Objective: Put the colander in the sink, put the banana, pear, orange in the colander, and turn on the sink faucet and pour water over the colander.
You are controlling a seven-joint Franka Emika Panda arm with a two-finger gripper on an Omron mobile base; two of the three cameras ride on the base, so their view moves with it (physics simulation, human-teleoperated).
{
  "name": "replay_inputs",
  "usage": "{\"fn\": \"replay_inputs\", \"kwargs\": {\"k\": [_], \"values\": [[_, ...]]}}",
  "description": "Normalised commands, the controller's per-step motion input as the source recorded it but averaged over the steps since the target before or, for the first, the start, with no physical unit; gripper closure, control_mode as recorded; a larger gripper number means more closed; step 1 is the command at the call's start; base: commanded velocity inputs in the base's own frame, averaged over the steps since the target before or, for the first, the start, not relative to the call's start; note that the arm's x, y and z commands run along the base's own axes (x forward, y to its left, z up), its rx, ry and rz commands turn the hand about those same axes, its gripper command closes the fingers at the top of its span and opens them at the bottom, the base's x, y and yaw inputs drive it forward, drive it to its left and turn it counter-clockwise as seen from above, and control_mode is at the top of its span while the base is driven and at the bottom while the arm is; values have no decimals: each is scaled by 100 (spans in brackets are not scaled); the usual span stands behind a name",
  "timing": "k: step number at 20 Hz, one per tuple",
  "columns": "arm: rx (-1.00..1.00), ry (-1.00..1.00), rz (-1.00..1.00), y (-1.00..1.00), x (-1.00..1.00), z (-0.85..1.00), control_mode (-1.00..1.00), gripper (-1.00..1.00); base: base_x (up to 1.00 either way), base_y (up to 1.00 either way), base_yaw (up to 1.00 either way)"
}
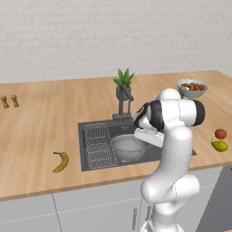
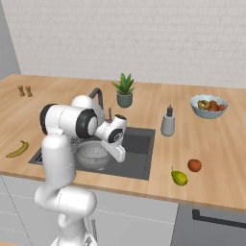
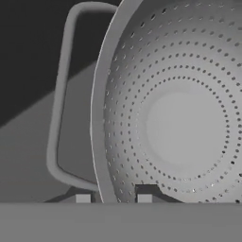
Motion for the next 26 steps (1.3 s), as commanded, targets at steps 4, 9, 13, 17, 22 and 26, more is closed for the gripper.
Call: {"fn": "replay_inputs", "kwargs": {"k": [4,9,13,17,22,26], "values": [[-8,-6,0,9,5,-19,-100,100,0,0,0],[-6,-8,0,0,13,-11,-100,100,0,0,0],[-4,-11,0,1,-2,-11,-100,100,0,0,0],[0,-7,-1,0,0,-2,-100,100,0,0,0],[0,-5,-1,0,-1,0,-100,-100,0,0,0],[0,-4,0,0,-2,0,-100,-100,0,0,0]]}}
